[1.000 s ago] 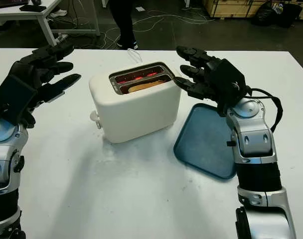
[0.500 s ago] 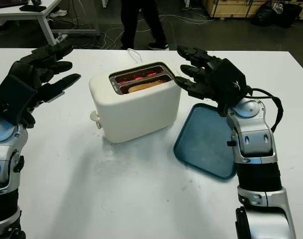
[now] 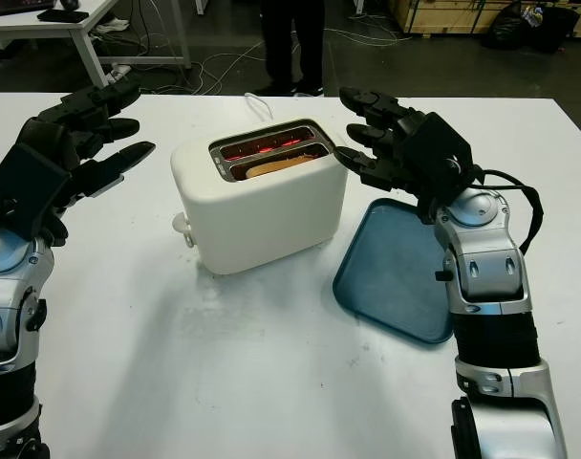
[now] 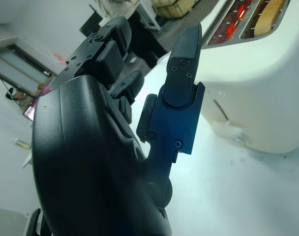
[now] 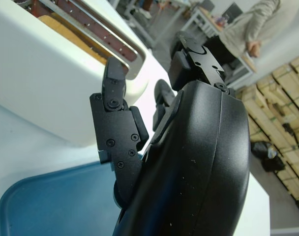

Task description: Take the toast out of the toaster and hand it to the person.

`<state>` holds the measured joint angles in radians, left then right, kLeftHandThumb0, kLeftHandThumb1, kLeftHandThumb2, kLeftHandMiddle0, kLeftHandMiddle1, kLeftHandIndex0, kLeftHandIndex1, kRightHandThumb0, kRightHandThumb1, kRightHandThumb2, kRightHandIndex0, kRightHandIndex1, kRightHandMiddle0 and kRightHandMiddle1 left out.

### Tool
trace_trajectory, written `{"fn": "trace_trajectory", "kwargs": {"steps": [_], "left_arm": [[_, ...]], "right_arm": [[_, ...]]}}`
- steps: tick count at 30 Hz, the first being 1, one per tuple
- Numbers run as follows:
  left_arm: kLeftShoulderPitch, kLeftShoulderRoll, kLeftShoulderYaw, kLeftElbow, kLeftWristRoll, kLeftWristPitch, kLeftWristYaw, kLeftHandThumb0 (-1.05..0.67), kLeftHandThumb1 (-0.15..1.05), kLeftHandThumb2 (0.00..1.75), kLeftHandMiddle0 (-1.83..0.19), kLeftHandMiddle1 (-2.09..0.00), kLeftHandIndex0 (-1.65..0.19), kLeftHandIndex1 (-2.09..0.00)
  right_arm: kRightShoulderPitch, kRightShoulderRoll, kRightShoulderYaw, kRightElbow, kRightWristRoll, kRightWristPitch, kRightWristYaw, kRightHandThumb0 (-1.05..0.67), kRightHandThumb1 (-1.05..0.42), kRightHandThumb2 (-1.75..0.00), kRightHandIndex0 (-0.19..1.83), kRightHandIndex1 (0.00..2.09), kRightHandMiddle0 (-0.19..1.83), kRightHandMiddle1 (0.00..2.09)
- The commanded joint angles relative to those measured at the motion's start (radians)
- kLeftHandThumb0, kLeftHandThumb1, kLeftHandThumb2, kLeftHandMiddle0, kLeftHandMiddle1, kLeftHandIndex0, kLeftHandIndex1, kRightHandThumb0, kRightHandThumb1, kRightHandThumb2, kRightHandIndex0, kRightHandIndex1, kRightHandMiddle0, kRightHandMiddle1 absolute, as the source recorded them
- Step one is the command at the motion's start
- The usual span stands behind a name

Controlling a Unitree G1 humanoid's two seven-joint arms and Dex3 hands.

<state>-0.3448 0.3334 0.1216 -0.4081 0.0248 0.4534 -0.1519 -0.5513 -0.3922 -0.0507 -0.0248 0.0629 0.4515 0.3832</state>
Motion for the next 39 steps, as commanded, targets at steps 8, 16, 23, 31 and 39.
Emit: {"fn": "trace_trajectory", "kwargs": {"steps": [8, 16, 23, 31, 39], "left_arm": [[-0.007, -0.006, 0.005, -0.002, -0.010, -0.005, -0.004, -0.46, 0.92, 0.04, -0.14, -0.81, -0.50, 0.00], [-0.007, -0.002, 0.007, -0.003, -0.011, -0.001, -0.008, -0.45, 0.92, 0.04, -0.14, -0.81, -0.50, 0.00], [-0.006, -0.002, 0.007, -0.001, -0.006, -0.006, -0.009, -0.46, 0.92, 0.03, -0.15, -0.81, -0.51, -0.01], [-0.003, -0.012, 0.008, -0.002, -0.015, -0.001, -0.010, -0.46, 0.92, 0.03, -0.13, -0.81, -0.50, 0.00], [0.003, -0.025, 0.004, -0.011, -0.009, -0.003, -0.004, -0.46, 0.92, 0.03, -0.12, -0.83, -0.50, 0.00]], "right_arm": [[0.002, -0.002, -0.004, 0.001, 0.006, -0.021, -0.001, -0.23, -0.92, -0.28, 0.02, 0.58, 0.32, 0.01], [-0.004, -0.002, 0.002, 0.001, 0.000, -0.020, -0.003, -0.24, -0.92, -0.28, 0.00, 0.63, 0.32, 0.02], [0.004, 0.011, 0.005, -0.017, 0.000, -0.005, -0.018, -0.25, -0.92, -0.27, 0.01, 0.66, 0.33, 0.02], [0.027, 0.012, 0.001, -0.030, 0.002, -0.028, -0.026, -0.24, -0.92, -0.30, 0.00, 0.65, 0.33, 0.02], [0.049, 0.042, -0.022, -0.044, 0.020, -0.021, -0.049, -0.28, -0.92, -0.30, 0.00, 0.59, 0.32, 0.01]]}}
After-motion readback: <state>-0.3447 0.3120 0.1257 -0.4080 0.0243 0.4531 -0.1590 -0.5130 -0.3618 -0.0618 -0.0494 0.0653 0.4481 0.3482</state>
